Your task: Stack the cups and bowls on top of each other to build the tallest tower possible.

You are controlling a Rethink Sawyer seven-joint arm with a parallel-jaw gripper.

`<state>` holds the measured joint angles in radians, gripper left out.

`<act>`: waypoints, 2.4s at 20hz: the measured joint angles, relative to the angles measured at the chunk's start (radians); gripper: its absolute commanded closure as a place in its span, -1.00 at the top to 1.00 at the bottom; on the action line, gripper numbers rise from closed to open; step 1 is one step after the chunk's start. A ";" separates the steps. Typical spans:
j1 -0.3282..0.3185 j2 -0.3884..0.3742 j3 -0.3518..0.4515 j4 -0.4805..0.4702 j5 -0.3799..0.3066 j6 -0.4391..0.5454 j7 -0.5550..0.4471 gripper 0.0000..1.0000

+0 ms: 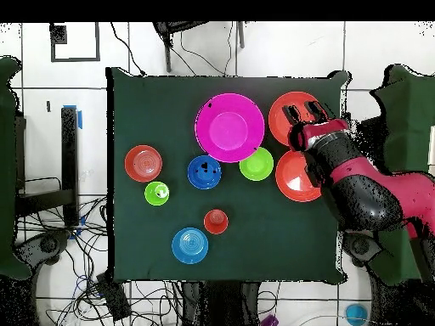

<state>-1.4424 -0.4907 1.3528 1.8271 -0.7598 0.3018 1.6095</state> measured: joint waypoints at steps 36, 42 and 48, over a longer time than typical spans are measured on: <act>-0.011 0.076 0.020 0.001 -0.078 0.064 -0.002 1.00; -0.020 0.107 0.022 0.001 -0.109 0.059 -0.002 1.00; -0.036 0.158 0.029 0.002 -0.118 0.054 -0.002 1.00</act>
<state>-1.4789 -0.3322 1.3818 1.8288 -0.8782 0.3554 1.6076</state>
